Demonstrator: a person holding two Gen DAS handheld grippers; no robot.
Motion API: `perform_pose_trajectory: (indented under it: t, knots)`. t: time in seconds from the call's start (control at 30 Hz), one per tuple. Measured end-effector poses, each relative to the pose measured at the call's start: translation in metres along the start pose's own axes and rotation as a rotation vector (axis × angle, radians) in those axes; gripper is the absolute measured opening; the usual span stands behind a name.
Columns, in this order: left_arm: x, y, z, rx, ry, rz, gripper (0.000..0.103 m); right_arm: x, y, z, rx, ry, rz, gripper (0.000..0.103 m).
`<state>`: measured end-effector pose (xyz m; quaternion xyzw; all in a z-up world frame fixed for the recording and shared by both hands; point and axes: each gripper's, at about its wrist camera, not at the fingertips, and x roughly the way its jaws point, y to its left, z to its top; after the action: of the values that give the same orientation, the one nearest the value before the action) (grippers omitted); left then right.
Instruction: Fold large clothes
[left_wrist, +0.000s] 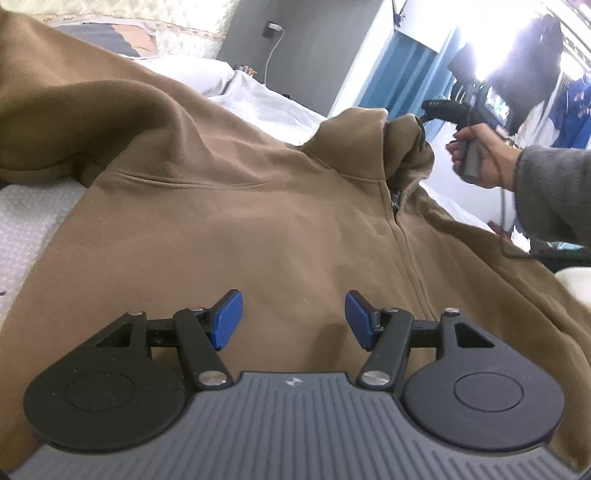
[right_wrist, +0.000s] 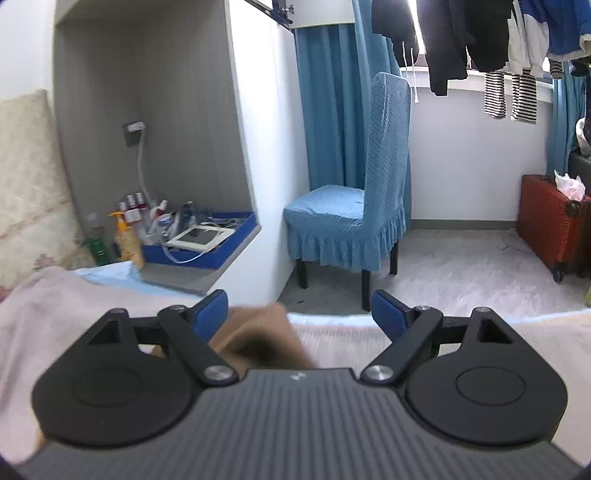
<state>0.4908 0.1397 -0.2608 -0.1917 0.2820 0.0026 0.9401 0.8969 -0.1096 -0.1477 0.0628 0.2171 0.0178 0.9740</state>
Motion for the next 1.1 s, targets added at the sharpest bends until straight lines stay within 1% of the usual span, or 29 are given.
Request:
perform_pose_trajectory:
  t: [0.13, 0.2, 0.3, 0.4, 0.53, 0.63, 0.7, 0.77, 0.83, 0.9, 1.0, 1.1]
  knots:
    - [-0.012, -0.004, -0.004, -0.005, 0.004, -0.036, 0.066, -0.059, -0.001, -0.016, -0.050, -0.012, 0.018, 0.086]
    - [-0.018, -0.008, -0.005, -0.002, 0.016, -0.037, 0.066, -0.092, -0.003, -0.026, -0.046, -0.008, 0.041, 0.086]
    - [-0.038, -0.013, -0.004, -0.008, -0.008, -0.014, 0.066, -0.144, -0.001, -0.040, -0.073, -0.013, 0.087, 0.086]
    - [-0.062, -0.017, -0.002, -0.011, -0.030, -0.038, 0.066, -0.200, 0.006, -0.054, -0.099, -0.059, 0.134, 0.086]
    - [-0.095, -0.029, -0.007, 0.006, -0.057, -0.038, 0.066, -0.271, 0.017, -0.076, -0.105, -0.039, 0.198, 0.086]
    - [-0.116, -0.043, -0.012, 0.046, -0.073, -0.034, 0.066, -0.322, 0.026, -0.094, -0.151, -0.026, 0.234, 0.086]
    - [-0.130, -0.050, -0.014, 0.074, -0.083, -0.029, 0.066, -0.353, 0.028, -0.107, -0.153, -0.027, 0.253, 0.086]
    - [-0.144, -0.057, -0.015, 0.094, -0.101, -0.025, 0.066, -0.379, 0.026, -0.121, -0.129, -0.033, 0.258, 0.086]
    - [-0.154, -0.061, -0.015, 0.109, -0.113, -0.010, 0.066, -0.398, 0.027, -0.135, -0.109, 0.001, 0.270, 0.086]
    - [-0.164, -0.063, -0.016, 0.109, -0.115, -0.015, 0.066, -0.418, 0.031, -0.149, -0.141, 0.009, 0.259, 0.086]
    - [-0.177, -0.065, -0.019, 0.118, -0.122, -0.036, 0.066, -0.446, 0.033, -0.166, -0.173, 0.013, 0.265, 0.086]
    - [-0.187, -0.066, -0.021, 0.126, -0.121, -0.025, 0.066, -0.469, 0.025, -0.178, -0.173, 0.017, 0.251, 0.086]
